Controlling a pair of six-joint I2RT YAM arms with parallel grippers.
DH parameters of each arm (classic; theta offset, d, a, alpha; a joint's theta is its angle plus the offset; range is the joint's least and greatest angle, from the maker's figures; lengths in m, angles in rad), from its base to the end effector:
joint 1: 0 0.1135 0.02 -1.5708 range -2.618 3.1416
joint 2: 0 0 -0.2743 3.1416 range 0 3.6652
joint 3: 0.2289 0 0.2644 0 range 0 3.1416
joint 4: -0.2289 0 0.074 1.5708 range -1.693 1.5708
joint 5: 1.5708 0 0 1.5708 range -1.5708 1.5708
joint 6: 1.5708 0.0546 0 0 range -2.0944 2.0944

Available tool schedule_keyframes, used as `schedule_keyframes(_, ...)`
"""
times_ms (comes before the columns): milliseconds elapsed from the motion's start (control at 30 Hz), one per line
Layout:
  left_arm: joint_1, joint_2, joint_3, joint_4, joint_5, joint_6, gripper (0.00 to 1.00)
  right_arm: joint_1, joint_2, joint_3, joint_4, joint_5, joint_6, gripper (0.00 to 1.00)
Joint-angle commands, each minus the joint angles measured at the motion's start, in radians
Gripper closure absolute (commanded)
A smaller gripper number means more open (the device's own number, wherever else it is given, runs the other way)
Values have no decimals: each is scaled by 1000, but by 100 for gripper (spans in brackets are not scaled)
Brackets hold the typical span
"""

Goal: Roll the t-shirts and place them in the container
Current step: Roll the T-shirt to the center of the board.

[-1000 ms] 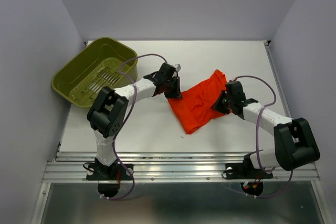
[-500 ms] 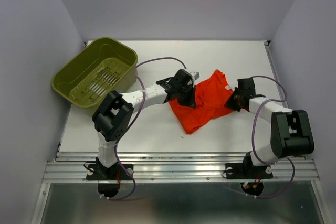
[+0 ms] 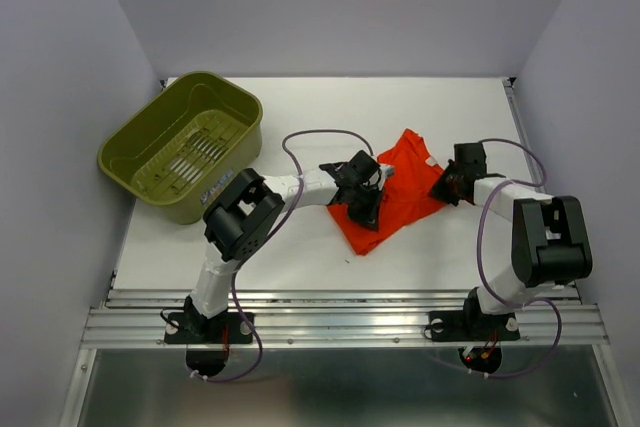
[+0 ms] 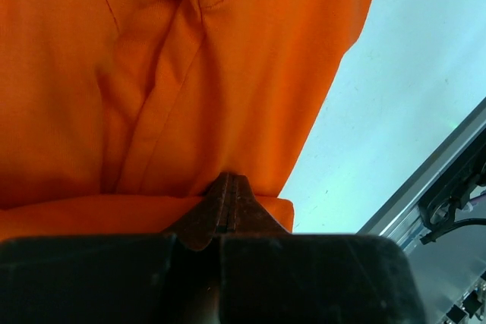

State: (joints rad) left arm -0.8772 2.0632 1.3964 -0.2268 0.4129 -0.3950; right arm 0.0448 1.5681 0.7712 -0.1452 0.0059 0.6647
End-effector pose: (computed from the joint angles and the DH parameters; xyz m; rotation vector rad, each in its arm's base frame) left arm 0.2816 -0.3730 0.1465 0.8248 2.5336 -1.0036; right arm 0.3175 0.0139 0.1416 0.7758 2.4143 0.2794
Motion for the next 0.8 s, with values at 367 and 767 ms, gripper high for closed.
schedule_keyframes(367, -8, -31, 1, -68, 29, 91, 100, -37, 158, 89, 53, 71, -22, 92)
schedule_keyframes(767, -9, -55, 74, -98, -23, 90, 100, -37, 106, 85, 52, 22, -34, 93)
